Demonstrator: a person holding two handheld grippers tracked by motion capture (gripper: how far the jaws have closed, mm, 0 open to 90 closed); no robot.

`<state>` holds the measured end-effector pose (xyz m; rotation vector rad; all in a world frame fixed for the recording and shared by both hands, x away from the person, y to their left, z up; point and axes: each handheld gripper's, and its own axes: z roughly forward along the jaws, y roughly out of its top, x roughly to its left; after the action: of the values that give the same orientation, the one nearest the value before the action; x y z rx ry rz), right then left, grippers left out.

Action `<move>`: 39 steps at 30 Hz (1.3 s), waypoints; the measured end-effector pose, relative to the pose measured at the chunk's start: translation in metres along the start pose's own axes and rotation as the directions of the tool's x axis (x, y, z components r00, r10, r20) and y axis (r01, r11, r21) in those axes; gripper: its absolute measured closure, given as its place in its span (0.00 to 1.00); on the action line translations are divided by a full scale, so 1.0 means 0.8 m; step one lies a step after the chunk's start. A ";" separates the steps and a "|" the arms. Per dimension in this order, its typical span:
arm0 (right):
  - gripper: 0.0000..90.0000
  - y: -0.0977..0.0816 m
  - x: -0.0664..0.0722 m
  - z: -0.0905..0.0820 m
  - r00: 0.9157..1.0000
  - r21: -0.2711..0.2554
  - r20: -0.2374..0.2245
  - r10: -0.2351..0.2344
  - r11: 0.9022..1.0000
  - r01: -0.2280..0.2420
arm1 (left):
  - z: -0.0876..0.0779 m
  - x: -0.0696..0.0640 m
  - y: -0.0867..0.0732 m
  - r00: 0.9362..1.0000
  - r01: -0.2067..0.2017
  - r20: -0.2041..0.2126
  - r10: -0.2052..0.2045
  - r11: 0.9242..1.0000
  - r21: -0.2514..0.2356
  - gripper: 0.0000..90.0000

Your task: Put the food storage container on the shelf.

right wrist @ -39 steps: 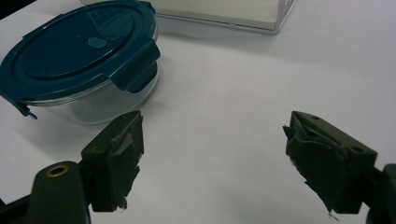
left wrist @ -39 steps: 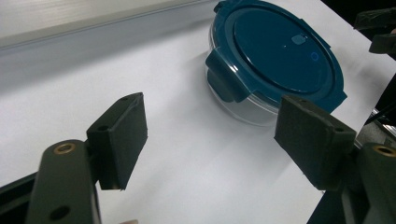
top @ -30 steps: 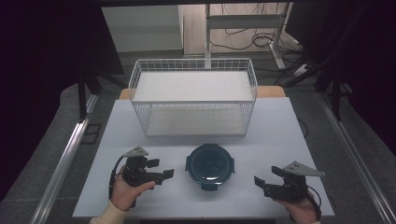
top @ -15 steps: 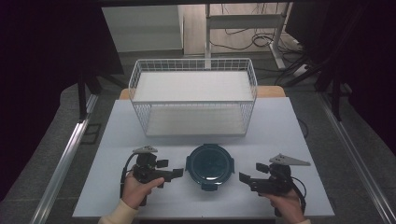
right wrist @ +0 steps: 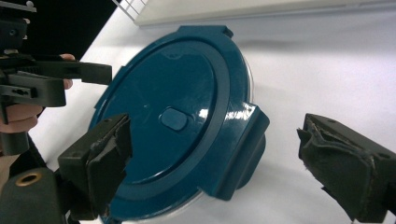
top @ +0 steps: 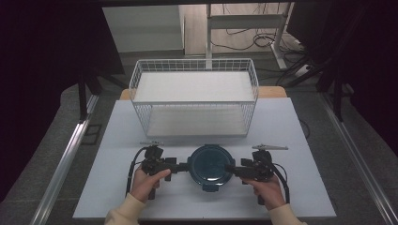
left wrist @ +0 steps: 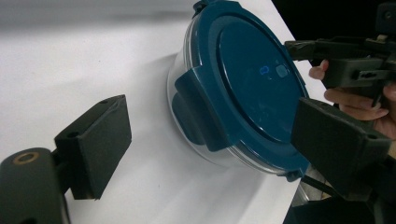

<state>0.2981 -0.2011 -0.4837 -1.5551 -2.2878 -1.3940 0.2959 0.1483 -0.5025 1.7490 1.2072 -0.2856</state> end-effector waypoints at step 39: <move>0.37 -0.026 0.000 0.010 0.975 0.002 -0.108 0.196 0.980 -0.197 | 0.022 -0.018 -0.022 0.992 0.071 0.100 -0.075 0.997 0.040 0.47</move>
<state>0.2855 -0.1970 -0.5019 -1.6143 -2.0083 -1.4018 0.2803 0.1264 -0.5124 1.7027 1.2007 -0.4369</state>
